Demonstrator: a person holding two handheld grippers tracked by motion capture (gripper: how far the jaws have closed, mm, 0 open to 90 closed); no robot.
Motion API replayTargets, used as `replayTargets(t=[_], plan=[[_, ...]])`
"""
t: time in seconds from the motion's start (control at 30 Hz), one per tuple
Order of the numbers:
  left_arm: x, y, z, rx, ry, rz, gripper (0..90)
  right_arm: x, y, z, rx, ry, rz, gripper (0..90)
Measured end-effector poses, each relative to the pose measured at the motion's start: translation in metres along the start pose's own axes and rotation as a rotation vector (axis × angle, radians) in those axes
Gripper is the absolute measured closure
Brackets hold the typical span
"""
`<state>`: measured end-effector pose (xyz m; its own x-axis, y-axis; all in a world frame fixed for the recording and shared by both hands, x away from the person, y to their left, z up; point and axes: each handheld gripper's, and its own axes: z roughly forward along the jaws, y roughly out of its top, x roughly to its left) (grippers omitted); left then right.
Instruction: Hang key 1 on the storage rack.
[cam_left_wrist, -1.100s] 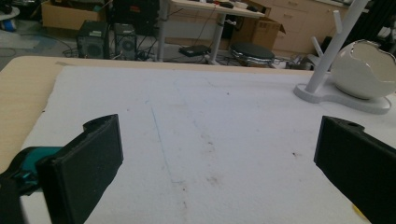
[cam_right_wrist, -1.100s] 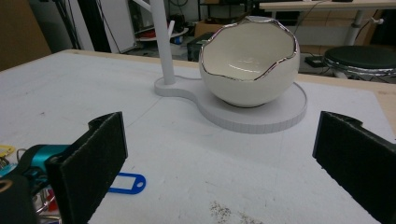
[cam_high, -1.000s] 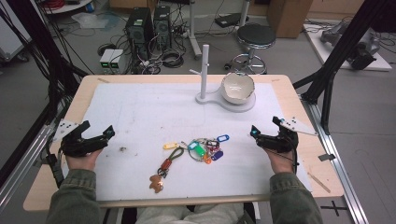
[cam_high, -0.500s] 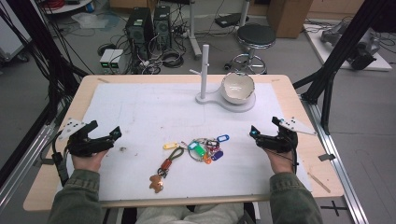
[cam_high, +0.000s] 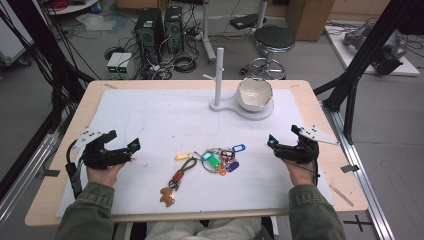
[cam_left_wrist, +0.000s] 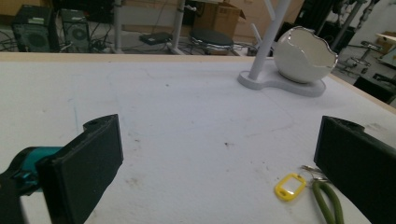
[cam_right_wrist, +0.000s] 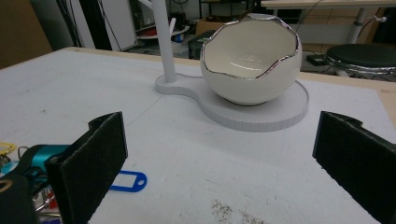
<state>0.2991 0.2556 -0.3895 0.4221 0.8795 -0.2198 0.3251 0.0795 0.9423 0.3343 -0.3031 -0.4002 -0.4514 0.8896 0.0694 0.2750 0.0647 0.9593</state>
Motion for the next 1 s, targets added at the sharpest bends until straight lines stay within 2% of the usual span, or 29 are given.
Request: replayTargets(t=[0.2,0.4,0.77,0.9,1.0], plan=[[-0.014,-0.002,0.006,0.027,-0.064,0.006,1.7,0.0,0.0,0.0,0.0,-0.002,-0.002,2.0],[-0.028,-0.004,0.012,0.06,-0.1,0.043,1.7,0.0,0.0,0.0,0.0,-0.005,-0.007,2.0],[-0.048,-0.01,0.022,0.114,-0.157,0.075,1.7,0.0,0.0,0.0,0.0,-0.005,-0.01,2.0],[-0.055,-0.014,0.027,0.155,-0.177,0.092,1.7,0.0,0.0,0.001,0.001,-0.006,-0.01,2.0],[-0.059,-0.016,0.031,0.199,-0.193,0.085,1.7,0.0,0.0,0.001,0.001,-0.004,-0.011,2.0]])
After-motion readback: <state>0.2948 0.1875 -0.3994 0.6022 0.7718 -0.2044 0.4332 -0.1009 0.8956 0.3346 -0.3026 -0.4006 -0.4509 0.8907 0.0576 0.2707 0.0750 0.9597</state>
